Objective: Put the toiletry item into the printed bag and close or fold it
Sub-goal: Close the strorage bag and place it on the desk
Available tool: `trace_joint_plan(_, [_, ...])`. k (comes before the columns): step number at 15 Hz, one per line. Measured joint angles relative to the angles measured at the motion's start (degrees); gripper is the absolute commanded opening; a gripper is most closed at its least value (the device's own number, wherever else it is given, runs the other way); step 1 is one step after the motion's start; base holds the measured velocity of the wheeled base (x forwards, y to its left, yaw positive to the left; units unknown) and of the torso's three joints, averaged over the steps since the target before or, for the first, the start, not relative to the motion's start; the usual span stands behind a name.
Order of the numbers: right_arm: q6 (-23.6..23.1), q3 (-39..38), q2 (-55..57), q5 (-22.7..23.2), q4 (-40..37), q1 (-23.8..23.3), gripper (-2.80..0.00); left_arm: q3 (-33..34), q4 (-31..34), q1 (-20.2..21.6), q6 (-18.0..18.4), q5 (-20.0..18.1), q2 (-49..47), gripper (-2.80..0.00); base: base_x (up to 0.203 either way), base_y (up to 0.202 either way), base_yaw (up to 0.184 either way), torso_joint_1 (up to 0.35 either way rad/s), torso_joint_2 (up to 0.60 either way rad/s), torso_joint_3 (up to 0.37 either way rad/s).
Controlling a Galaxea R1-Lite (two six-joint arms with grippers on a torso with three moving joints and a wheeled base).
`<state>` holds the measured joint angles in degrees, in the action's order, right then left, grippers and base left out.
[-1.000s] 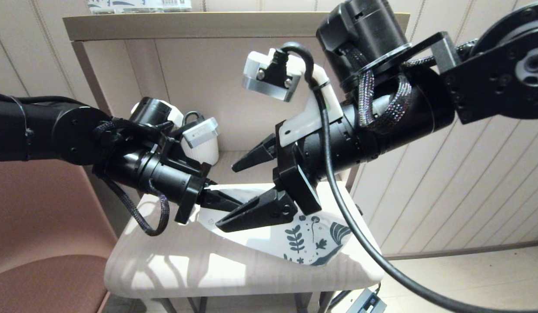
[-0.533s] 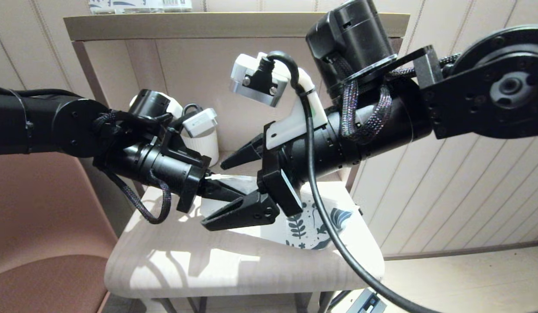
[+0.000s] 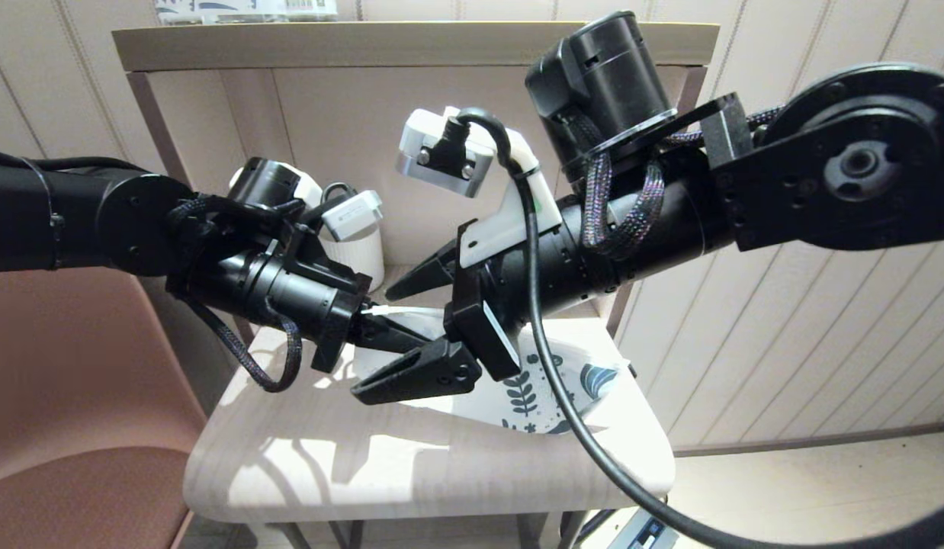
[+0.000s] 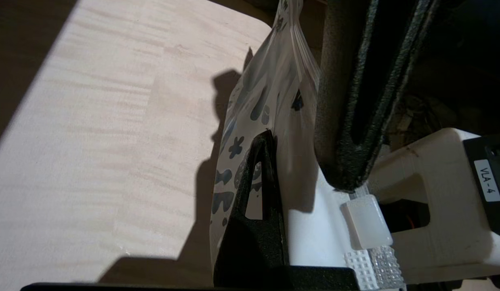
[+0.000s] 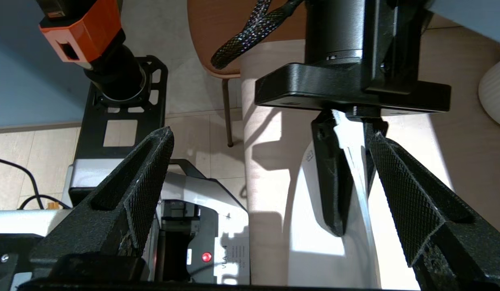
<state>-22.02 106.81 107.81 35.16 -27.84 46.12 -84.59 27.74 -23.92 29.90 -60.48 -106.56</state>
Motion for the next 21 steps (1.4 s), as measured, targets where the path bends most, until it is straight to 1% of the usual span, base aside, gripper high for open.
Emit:
trace_joint_plan(6, [0.02,0.05,0.79,0.05,0.73,-0.49,0.00,-0.09,-0.11,0.02,0.00,0.00,-0.47,-2.80,0.000,0.000,0.000,0.000,0.00,0.000])
trace_joint_plan(14, [0.06,0.10,1.43,0.32,1.11,-0.69,0.00,-0.05,-0.15,0.80,0.07,-1.48,-0.22,-2.80,0.000,0.000,0.000,0.000,0.00,0.000])
trace_joint_plan(21, [0.23,0.64,1.97,0.73,1.01,-0.63,0.00,-0.02,-0.11,0.96,-0.03,-1.87,-0.06,-2.80,0.000,0.000,0.000,0.000,0.00,0.000])
